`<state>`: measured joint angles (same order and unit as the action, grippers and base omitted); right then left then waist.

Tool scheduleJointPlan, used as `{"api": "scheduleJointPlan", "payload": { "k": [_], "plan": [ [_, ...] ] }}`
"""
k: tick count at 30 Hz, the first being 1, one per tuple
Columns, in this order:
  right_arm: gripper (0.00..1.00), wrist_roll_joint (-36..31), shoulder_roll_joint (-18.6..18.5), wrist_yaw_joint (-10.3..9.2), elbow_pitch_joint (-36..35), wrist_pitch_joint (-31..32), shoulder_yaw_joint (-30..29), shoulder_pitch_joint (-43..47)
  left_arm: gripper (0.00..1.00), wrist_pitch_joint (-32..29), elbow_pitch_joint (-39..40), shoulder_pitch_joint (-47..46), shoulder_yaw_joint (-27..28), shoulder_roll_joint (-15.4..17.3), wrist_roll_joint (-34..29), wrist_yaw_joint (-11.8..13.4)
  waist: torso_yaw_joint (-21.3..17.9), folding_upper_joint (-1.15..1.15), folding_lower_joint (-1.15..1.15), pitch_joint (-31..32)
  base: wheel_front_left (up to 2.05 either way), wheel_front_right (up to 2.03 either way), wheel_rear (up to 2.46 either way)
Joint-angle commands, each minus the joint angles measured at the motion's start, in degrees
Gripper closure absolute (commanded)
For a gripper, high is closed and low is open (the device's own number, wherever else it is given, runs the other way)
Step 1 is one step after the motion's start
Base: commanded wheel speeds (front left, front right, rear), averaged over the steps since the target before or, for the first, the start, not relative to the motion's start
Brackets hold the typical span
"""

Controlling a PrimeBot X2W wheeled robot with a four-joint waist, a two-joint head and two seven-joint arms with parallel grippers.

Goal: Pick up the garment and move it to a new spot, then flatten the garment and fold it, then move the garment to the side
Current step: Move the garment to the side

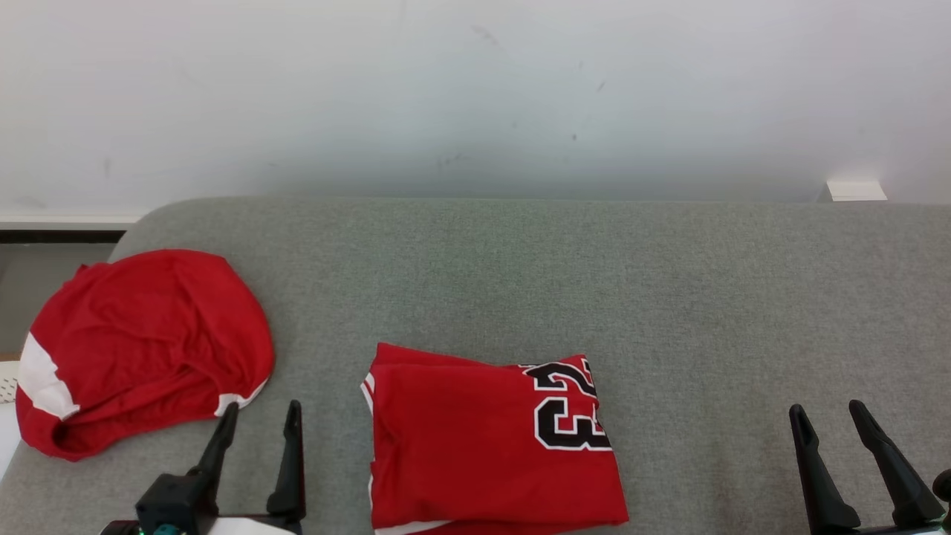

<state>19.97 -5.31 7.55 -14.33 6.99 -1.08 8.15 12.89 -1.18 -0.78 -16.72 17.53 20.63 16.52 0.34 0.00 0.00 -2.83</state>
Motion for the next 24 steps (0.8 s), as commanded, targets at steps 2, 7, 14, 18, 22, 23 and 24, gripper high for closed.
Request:
{"api": "scheduleJointPlan", "payload": {
  "k": [2,7,14,18,22,23,24],
  "plan": [
    [0.0,-0.3,0.0,-0.14,0.0,-0.1,-0.2,-0.2,0.0,0.2,0.1,-0.1,0.2,0.5,0.2,0.2,0.0,0.0,0.0,-0.1,0.0,0.0,0.0],
    [0.0,-0.4,-0.5,-0.14,0.1,0.1,-0.7,-0.6,0.0,0.5,0.4,-1.5,-0.2,0.2,-0.3,0.1,0.8,0.0,0.0,-1.3,0.0,0.0,0.0],
    [0.0,1.0,-2.4,-0.14,3.4,0.6,2.0,-4.5,0.0,1.5,1.6,-6.5,-1.4,-1.4,-1.7,-0.5,5.2,0.0,0.0,-6.4,0.0,0.0,0.0],
    [0.0,2.7,-3.4,-0.14,8.1,0.7,6.2,-8.0,0.0,1.9,1.9,-9.9,-1.9,-2.9,-2.5,-1.1,8.7,0.0,0.0,-9.6,0.0,0.0,0.0],
    [0.0,4.4,-4.3,-0.14,13.7,0.1,10.7,-11.0,0.0,2.2,1.7,-12.2,-2.2,-4.5,-3.2,-1.8,11.6,0.0,0.0,-11.8,0.0,0.0,0.0],
    [0.0,4.5,-4.7,-0.14,15.2,0.1,11.2,-11.6,0.0,2.3,1.6,-12.5,-2.3,-4.9,-3.4,-2.1,12.2,0.0,0.0,-12.2,0.0,0.0,0.0],
    [0.0,5.0,-4.8,-0.14,16.5,-0.1,11.7,-12.1,0.0,2.2,1.6,-12.8,-2.5,-5.3,-3.6,-2.3,12.9,0.0,0.0,-12.6,0.0,0.0,0.0]
  ]
}}
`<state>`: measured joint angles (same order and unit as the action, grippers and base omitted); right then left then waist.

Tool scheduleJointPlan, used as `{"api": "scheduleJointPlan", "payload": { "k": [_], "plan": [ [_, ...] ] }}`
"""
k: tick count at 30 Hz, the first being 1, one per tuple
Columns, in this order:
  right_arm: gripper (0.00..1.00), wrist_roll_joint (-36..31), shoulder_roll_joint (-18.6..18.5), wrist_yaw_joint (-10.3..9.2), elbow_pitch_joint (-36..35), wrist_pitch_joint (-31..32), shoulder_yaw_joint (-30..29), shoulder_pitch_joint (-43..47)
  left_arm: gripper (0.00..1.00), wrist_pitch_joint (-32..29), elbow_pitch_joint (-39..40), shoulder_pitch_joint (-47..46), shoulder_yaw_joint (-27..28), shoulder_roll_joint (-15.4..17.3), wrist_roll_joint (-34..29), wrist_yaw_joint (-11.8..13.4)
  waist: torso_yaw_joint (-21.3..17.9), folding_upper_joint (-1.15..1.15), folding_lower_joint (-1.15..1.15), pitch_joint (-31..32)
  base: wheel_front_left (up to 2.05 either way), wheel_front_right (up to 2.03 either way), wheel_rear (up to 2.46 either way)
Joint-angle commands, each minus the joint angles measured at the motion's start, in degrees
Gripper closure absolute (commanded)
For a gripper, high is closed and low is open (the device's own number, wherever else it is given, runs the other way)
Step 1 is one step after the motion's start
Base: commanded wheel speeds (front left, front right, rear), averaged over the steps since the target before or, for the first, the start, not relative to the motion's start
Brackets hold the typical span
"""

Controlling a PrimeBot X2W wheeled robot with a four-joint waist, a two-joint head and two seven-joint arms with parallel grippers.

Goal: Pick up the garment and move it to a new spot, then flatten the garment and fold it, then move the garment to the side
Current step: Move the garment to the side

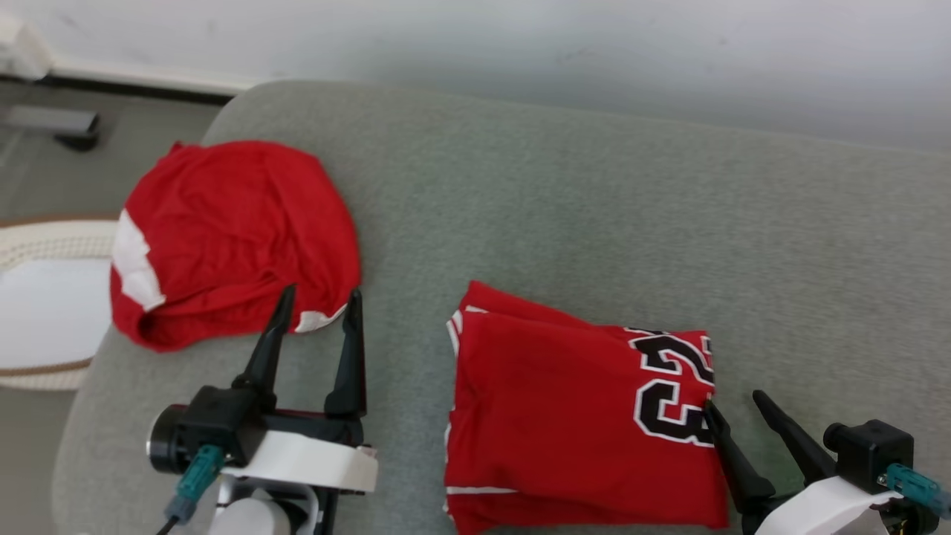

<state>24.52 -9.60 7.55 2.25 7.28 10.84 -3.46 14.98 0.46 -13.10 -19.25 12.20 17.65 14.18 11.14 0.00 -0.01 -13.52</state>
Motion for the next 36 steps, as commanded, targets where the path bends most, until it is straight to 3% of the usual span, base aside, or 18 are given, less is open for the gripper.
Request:
{"api": "scheduleJointPlan", "payload": {
  "k": [1,7,8,10,17,30,36],
  "plan": [
    [0.0,0.8,-0.5,-0.14,1.2,-0.3,0.1,-1.1,0.0,0.2,-0.1,-0.9,0.0,-0.3,-0.9,-0.2,2.6,0.0,0.01,-2.2,0.0,0.0,0.0],
    [0.0,3.2,-2.0,-0.14,7.2,3.2,3.7,-2.3,0.0,0.2,0.4,-1.2,1.4,-2.0,-2.0,-1.1,3.7,0.0,0.01,-2.8,0.0,0.0,0.0],
    [0.37,3.9,-2.2,-0.14,7.8,4.1,4.5,-2.3,0.0,0.2,0.4,-1.0,1.7,-2.2,-2.1,-1.2,3.6,0.0,0.01,-2.9,0.0,0.0,0.0],
    [1.0,5.0,-2.7,-0.14,8.2,5.1,5.6,-2.5,0.0,0.2,0.3,-0.7,2.4,-2.6,-2.5,-1.5,3.2,0.0,0.01,-2.9,0.0,0.0,0.0],
    [1.0,4.9,-4.5,-0.17,4.3,1.5,5.2,-4.7,0.0,0.2,0.5,0.7,4.7,-2.6,-3.9,-2.5,-2.0,0.0,0.01,-1.8,0.0,0.0,0.0],
    [1.0,5.7,-7.0,-0.16,5.8,-2.4,3.2,-6.7,0.0,0.2,1.2,-0.3,6.8,-0.6,-5.5,-4.6,-22.1,0.0,0.01,-1.9,0.0,0.0,0.0],
    [1.0,7.1,-9.1,-0.16,9.2,-5.3,1.8,-11.7,0.0,-0.9,2.7,-3.1,4.6,-0.4,-6.8,-5.9,-27.4,0.0,0.01,-5.0,0.0,0.0,0.0]
  ]
}}
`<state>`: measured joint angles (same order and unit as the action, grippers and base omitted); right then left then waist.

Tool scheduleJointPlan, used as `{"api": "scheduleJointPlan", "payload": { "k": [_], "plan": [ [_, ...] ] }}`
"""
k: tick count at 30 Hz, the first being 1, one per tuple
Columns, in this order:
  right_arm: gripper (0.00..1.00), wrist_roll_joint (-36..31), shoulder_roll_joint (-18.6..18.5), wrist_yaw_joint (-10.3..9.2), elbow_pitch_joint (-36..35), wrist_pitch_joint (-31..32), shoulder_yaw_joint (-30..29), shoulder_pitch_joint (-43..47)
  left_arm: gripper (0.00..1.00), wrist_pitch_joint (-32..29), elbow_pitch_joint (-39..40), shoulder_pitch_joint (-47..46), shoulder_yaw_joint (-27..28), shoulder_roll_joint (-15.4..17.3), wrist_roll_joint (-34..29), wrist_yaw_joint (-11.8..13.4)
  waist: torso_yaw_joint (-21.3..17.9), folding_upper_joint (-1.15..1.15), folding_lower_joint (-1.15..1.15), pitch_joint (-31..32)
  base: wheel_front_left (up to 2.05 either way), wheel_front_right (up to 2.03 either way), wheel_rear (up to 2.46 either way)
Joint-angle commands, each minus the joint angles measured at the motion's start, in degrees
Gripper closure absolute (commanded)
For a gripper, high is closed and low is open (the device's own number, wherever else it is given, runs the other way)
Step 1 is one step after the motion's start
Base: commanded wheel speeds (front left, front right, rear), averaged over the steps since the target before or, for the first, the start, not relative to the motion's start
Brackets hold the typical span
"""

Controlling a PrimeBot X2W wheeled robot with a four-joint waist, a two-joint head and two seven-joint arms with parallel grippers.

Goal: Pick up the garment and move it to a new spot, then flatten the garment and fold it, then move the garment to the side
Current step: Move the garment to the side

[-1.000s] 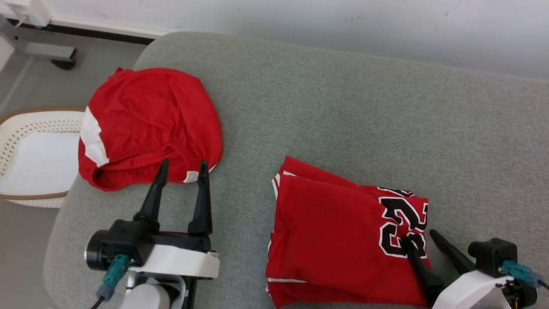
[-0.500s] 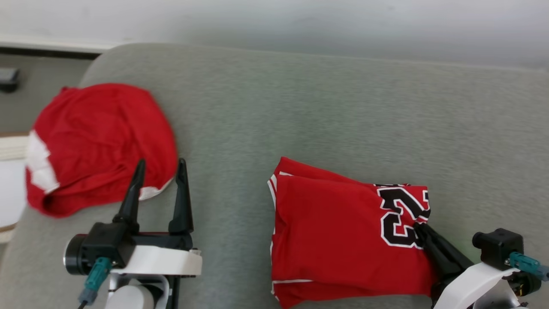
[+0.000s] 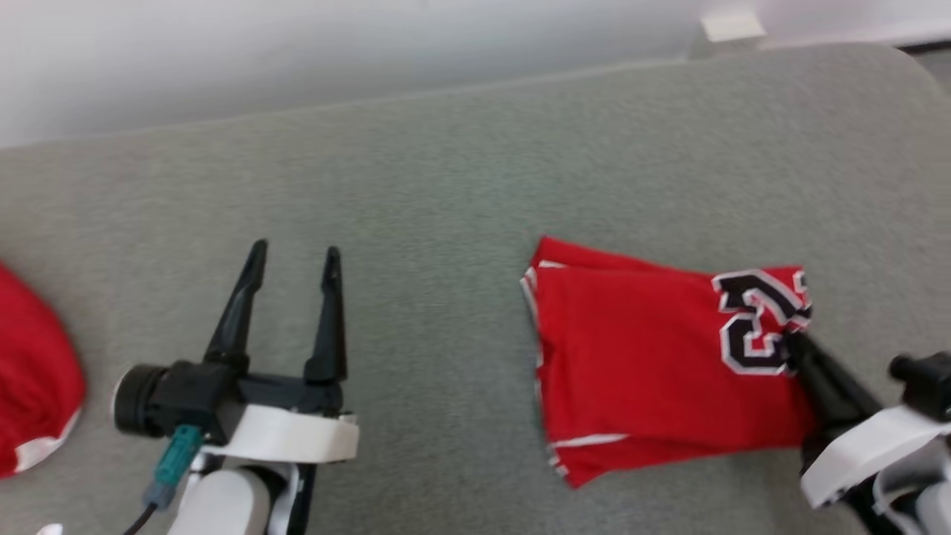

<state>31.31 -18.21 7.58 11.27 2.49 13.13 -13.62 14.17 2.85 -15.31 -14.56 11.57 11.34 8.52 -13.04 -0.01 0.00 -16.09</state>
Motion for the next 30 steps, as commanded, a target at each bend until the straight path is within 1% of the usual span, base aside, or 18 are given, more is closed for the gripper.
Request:
{"api": "scheduleJointPlan", "payload": {
  "k": [1,3,4,11,14,19,20,21,22,27,30],
  "plan": [
    [1.0,0.6,-1.3,-0.18,1.3,-0.8,-1.0,-2.6,0.0,-0.5,0.7,-1.7,-0.7,0.2,-0.8,-0.4,-3.5,0.01,0.0,-3.5,0.0,0.0,0.0],
    [1.0,0.9,-1.9,-0.18,2.2,-1.5,-1.8,-3.8,0.0,-0.8,1.0,-2.5,-1.3,0.1,-1.2,-0.7,-3.6,0.01,0.0,-4.6,0.0,0.0,0.0],
    [1.0,1.2,-3.0,-0.18,3.3,-2.0,-2.6,-5.1,0.0,-1.1,1.5,-3.5,-1.9,0.0,-1.6,-1.0,-3.5,0.01,0.0,-6.0,0.0,0.0,0.0],
    [1.0,2.5,-10.9,-0.18,12.8,-5.3,-10.7,-13.7,0.0,-2.3,3.2,-10.6,-5.6,-0.6,-4.0,-3.0,-0.7,0.01,0.0,-15.1,0.0,0.0,0.0],
    [1.0,3.0,-15.0,-0.18,17.7,-7.0,-14.0,-16.9,0.0,-2.5,3.6,-13.2,-7.0,-0.9,-4.9,-3.7,1.0,0.01,0.0,-18.4,0.0,0.0,0.0],
    [1.0,3.7,-17.7,-0.18,24.8,-10.7,-17.0,-22.0,0.0,-2.0,3.5,-15.5,-8.0,-1.2,-5.9,-4.1,2.4,0.01,0.0,-21.1,0.0,0.0,0.0],
    [0.74,3.9,-17.7,-0.18,26.5,-11.3,-17.3,-22.7,0.0,-1.9,3.3,-15.7,-8.1,-1.3,-5.9,-4.1,2.5,0.01,0.0,-21.3,0.0,0.0,0.0],
    [0.43,3.8,-17.7,-0.18,27.9,-12.1,-17.6,-23.4,0.0,-1.9,3.1,-15.8,-8.1,-1.3,-5.8,-4.1,2.6,0.01,0.0,-21.4,0.0,0.0,0.0],
    [0.0,3.7,-17.6,-0.18,29.5,-12.7,-18.1,-24.1,0.0,-1.8,2.9,-15.9,-8.2,-1.4,-5.7,-4.1,2.7,0.01,0.0,-21.4,0.0,0.0,0.0],
    [0.0,0.7,-17.4,-0.18,35.4,-16.0,-19.7,-25.0,0.0,-1.2,1.8,-15.7,-8.0,-1.4,-4.8,-3.8,2.8,0.01,0.0,-20.2,0.0,0.0,0.0],
    [0.0,-1.3,-15.9,-0.18,34.9,-17.3,-20.8,-23.7,0.0,-0.7,1.4,-14.4,-7.4,-0.9,-4.4,-3.3,2.5,0.01,0.0,-18.5,0.0,0.0,0.0]
  ]
}}
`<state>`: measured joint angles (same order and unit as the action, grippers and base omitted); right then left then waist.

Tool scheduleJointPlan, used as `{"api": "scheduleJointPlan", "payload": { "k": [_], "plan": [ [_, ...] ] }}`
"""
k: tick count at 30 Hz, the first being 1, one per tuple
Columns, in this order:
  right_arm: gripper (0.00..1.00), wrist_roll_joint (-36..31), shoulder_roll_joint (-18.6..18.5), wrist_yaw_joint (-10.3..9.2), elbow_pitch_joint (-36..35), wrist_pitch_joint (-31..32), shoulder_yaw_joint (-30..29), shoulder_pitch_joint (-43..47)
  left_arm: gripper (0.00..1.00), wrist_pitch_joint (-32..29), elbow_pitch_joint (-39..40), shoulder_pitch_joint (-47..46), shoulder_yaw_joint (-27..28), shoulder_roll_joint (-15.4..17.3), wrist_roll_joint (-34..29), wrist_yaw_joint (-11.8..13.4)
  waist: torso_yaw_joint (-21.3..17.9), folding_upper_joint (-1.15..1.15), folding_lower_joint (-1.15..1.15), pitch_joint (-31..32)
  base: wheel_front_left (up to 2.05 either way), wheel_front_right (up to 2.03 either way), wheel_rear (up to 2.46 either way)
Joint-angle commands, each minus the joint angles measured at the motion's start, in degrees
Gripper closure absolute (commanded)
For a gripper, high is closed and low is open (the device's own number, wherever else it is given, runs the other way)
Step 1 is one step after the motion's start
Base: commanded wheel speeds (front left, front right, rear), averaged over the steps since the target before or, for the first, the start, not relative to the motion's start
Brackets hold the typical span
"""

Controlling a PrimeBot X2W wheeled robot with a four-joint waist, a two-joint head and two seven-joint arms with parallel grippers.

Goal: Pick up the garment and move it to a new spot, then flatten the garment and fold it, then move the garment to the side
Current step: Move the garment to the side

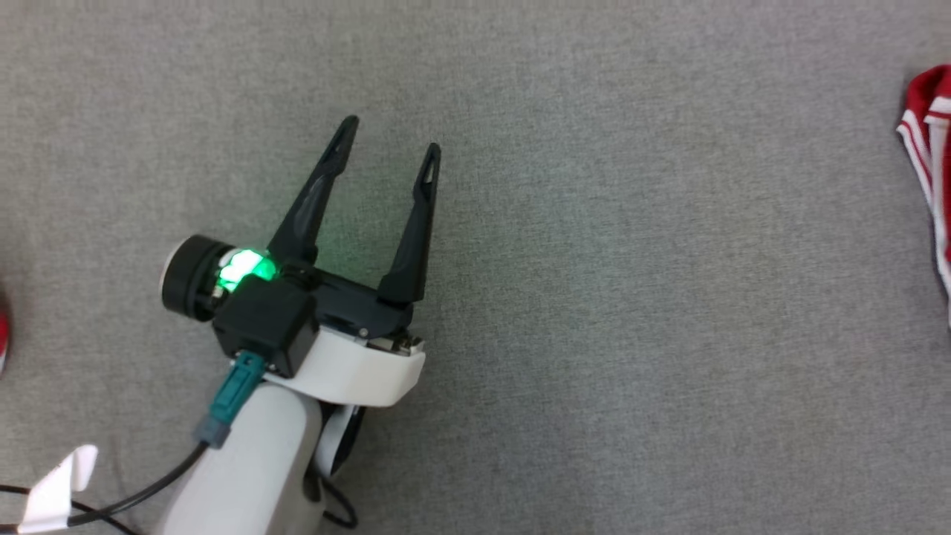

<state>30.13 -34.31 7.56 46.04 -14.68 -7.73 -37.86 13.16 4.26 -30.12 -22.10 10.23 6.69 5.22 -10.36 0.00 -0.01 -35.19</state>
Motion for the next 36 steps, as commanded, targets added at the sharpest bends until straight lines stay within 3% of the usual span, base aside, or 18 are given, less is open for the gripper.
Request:
{"api": "scheduleJointPlan", "payload": {
  "k": [1,4,8,14,19,26,36],
  "plan": [
    [0.0,-0.9,1.1,-0.17,-1.1,-0.3,-0.3,1.2,0.0,0.4,-0.2,1.1,0.5,0.6,0.3,0.3,-0.4,0.0,0.01,1.3,0.0,0.0,0.0],
    [0.0,-3.1,4.6,-0.17,-7.5,-0.4,-2.9,4.2,0.0,0.8,-0.8,3.4,1.7,1.1,1.3,1.3,-1.0,0.0,0.01,3.9,0.0,0.0,0.0],
    [0.0,-6.1,12.5,-0.17,-16.8,-0.4,-6.5,11.0,0.0,1.1,-1.2,7.0,3.5,1.6,3.2,2.3,-0.9,0.0,0.01,7.9,0.0,0.0,0.0],
    [0.0,-8.9,21.7,-0.17,-29.4,1.3,-4.3,20.6,0.0,1.5,-2.5,11.9,6.0,1.9,5.3,3.7,0.7,0.0,0.01,13.0,0.0,0.0,0.0],
    [0.0,-9.9,26.3,-0.17,-38.8,5.0,-2.0,26.6,0.0,1.8,-3.5,15.8,8.2,1.5,7.3,5.3,3.1,0.0,0.01,16.6,0.0,0.0,0.0],
    [0.0,-11.0,29.1,-0.17,-47.7,10.1,1.1,31.6,0.0,1.9,-5.7,19.3,10.7,0.9,8.9,6.4,7.8,0.0,0.01,19.9,0.0,0.0,0.0],
    [0.0,-13.0,30.1,-0.17,-53.0,14.3,2.1,37.6,0.0,2.0,-9.6,23.5,11.7,0.7,9.4,4.4,11.2,0.0,0.01,25.8,0.0,0.0,0.0]
  ]
}}
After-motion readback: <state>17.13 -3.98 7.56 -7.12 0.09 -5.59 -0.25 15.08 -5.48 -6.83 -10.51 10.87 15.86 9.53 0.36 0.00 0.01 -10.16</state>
